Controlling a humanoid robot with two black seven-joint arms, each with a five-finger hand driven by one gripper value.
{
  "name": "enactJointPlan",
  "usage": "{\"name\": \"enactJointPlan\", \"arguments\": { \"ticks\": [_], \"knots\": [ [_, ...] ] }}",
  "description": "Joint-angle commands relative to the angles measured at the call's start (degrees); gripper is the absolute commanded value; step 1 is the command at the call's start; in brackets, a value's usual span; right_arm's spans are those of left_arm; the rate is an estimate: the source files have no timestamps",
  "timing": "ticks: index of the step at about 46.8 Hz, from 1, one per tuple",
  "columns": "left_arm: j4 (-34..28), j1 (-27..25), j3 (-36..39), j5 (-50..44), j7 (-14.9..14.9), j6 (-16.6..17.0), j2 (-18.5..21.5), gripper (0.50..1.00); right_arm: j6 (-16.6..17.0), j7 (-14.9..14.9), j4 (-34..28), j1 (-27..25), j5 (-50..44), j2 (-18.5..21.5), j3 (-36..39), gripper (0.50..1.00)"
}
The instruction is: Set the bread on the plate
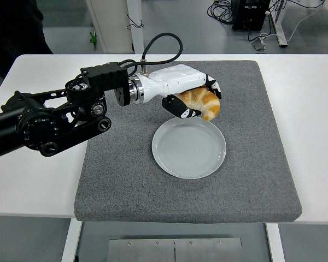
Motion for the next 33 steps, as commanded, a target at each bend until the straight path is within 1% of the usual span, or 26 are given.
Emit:
{"name": "enactJointPlan", "arguments": {
  "ticks": [1,8,18,27,33],
  "knots": [
    [0.00,0.65,0.00,0.46,-0.36,0.12,-0.01,0.607,0.00,0.00,0.00,0.01,0.00,0.00,0.00,1.000],
    [0.09,2.32,0.09,2.48,-0.36,1.26,-0.01,0.607,0.00,0.00,0.00,0.01,0.00,0.00,0.00,1.000],
    [0.09,3.73,1.32,4.15,-0.45,1.87,0.17,0.607,0.00,0.00,0.00,0.01,0.00,0.00,0.00,1.000],
    [0.53,3.73,5.54,4.06,-0.45,5.82,-0.01,0.607,0.00,0.00,0.00,0.01,0.00,0.00,0.00,1.000],
    [0.71,4.43,6.95,3.97,-0.45,6.97,-0.01,0.608,0.00,0.00,0.00,0.01,0.00,0.00,0.00,1.000]
  ]
}}
